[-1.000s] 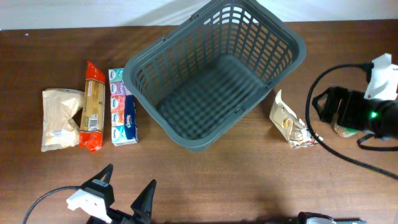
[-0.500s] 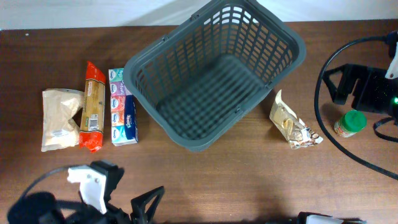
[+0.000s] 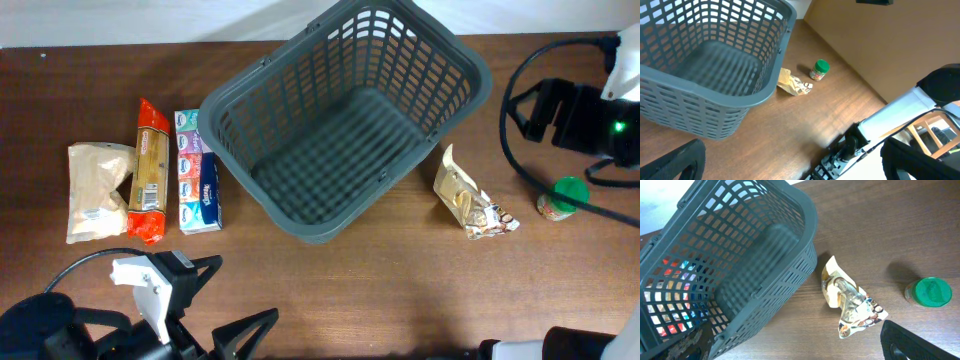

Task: Pack container

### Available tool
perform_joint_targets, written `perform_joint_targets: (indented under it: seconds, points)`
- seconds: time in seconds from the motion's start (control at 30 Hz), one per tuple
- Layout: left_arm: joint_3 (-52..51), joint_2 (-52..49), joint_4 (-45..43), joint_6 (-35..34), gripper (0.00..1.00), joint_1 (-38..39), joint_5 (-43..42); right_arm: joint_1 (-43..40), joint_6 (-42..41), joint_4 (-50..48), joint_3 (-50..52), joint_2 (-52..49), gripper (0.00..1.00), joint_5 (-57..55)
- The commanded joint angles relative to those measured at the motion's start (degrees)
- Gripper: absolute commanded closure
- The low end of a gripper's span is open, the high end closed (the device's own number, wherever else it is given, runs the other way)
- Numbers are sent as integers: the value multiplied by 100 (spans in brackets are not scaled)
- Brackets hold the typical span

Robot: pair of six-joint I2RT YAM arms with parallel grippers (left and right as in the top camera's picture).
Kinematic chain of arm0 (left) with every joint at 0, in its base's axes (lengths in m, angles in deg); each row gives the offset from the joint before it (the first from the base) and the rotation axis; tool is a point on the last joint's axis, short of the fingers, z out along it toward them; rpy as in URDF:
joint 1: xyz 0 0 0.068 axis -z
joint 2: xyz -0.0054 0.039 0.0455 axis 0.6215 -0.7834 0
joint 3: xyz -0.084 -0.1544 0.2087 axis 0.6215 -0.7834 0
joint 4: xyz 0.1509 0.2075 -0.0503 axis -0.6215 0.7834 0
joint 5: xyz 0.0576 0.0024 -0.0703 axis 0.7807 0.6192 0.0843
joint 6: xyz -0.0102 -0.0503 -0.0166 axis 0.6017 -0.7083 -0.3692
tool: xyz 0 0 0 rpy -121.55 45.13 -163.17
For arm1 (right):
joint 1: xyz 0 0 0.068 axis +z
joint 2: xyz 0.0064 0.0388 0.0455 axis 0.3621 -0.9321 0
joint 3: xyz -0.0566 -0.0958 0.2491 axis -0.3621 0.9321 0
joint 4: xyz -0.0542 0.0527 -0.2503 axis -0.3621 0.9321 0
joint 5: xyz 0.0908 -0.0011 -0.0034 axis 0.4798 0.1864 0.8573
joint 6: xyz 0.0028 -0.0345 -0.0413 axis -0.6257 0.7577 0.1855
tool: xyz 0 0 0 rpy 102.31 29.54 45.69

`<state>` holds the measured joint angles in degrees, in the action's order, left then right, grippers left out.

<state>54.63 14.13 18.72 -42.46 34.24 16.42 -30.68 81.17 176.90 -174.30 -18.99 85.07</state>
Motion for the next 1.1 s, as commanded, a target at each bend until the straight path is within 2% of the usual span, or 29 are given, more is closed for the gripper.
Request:
perform_joint_targets:
  seconds: [0.0, 0.23, 0.33, 0.5, 0.53, 0.63, 0.67, 0.73, 0.9, 0.93, 0.97, 1.0, 1.03, 1.07]
  points:
    - [85, -4, -17, 129, 1, 17, 66, -31, -68, 15, -59, 4, 1, 118]
    - [85, -7, -140, -96, 1, 17, 57, -31, 68, -741, -61, -72, 1, 184]
    - [85, -7, -299, -446, 1, 17, 52, -31, 382, -986, -61, -286, 1, 533]
    - [85, -7, -315, -459, 1, 17, 42, -20, 627, -929, -61, -999, 0, 1285]
    - [85, -7, -317, -459, 1, 17, 44, -20, 627, -911, -61, -1161, 3, 1342]
    - [85, -7, -313, -459, 1, 17, 39, -22, 627, -831, -61, -1475, 22, 1331]
    - [85, -4, -299, -459, 1, 17, 33, -22, 627, -817, -61, -1532, 31, 1309]
    - [85, -7, -295, -459, 1, 17, 17, -22, 623, -804, -61, -1606, 59, 1161]
    - [85, -7, -317, -459, 1, 17, 44, -26, 603, -772, -66, -1604, 73, 562]
    - [85, -7, -317, -459, 1, 17, 63, -33, 603, -717, -66, -1604, 82, 407]
    - [85, -7, -330, -459, 1, 17, 61, -33, 603, -693, -66, -1604, 85, 315]
    - [85, -7, -396, -459, 1, 17, 63, -33, 603, -678, -66, -1604, 92, 223]
    - [85, -7, -481, -459, 27, 17, 61, -33, 603, -684, -66, -1604, 96, 153]
    - [85, -7, -553, -461, 40, 17, 59, -33, 601, -706, -66, -1604, 96, 151]
